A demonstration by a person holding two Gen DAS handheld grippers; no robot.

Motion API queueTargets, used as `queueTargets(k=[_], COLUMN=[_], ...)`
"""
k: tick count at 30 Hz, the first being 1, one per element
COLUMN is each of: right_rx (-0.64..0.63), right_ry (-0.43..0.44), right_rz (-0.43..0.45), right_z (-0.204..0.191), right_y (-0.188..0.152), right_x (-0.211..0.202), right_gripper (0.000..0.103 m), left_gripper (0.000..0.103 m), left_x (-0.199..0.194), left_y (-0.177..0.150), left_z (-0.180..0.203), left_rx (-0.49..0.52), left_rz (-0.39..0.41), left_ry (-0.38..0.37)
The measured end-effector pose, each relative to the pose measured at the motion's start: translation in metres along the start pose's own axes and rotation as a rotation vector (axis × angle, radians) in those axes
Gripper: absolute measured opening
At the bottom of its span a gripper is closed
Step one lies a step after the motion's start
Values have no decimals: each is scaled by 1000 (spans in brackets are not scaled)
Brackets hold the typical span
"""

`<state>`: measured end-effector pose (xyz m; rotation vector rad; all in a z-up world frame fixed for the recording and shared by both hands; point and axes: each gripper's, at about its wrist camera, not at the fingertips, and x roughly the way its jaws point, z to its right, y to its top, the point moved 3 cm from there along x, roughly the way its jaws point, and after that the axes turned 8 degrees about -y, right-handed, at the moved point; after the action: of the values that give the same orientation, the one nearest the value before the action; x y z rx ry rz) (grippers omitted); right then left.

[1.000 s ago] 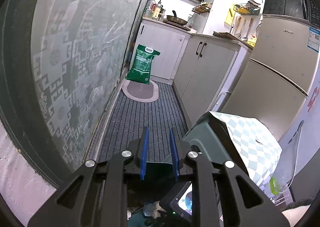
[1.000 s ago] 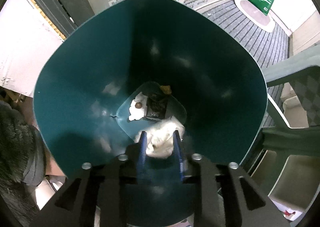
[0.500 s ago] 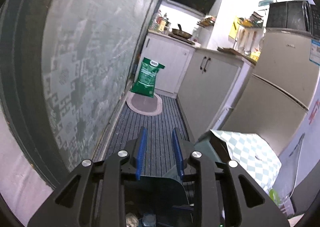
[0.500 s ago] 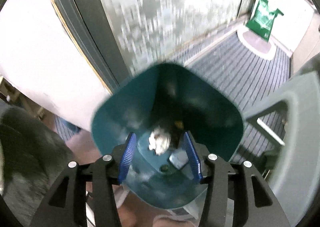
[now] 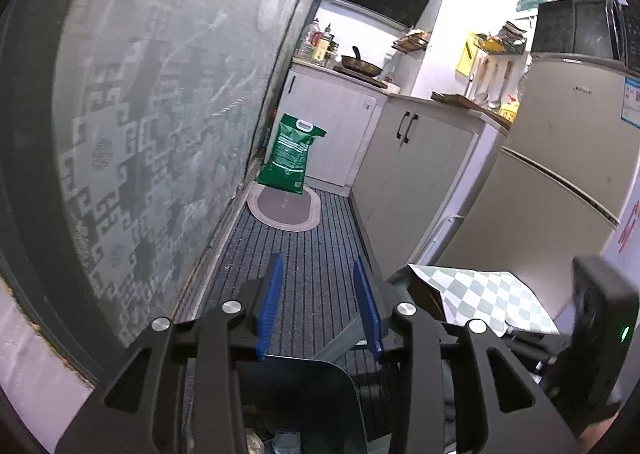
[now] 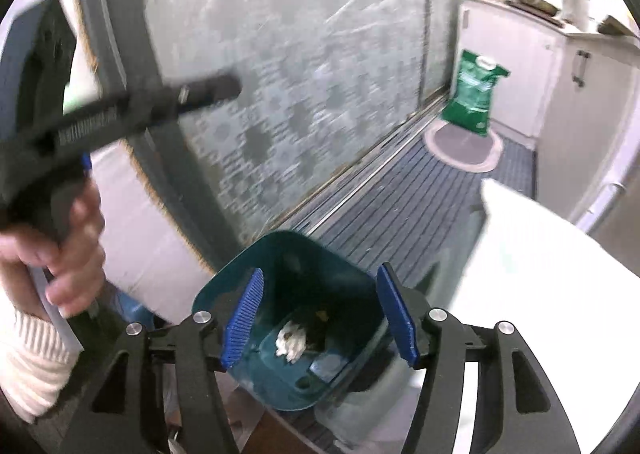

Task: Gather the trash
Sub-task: 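Move both tools back over the checkered table toward the remaining items, then grasp the white bottle cap with the right gripper while the left gripper grasps the brown nut shell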

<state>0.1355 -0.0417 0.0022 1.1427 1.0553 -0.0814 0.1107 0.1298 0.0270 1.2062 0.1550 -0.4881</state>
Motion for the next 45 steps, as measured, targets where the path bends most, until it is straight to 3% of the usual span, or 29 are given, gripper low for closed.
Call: queueTargets(k=[17,36,45], right_rx=[197,310,337], right_ry=[-159,-270,-260], right_rz=[98,19,-21], right_z=[127,200,210], right_y=[-17,-73,-80], right_x=[-60,-55,-37], right_gripper=[64,64,44], left_gripper=[45,45,42], left_x=[55,104,117], left_y=[-34,-81,-97], left_z=[87,162,185], left_rx=[132,210,231], left_rz=[-128,-281,-327], left_ry=[-94,-207,-261])
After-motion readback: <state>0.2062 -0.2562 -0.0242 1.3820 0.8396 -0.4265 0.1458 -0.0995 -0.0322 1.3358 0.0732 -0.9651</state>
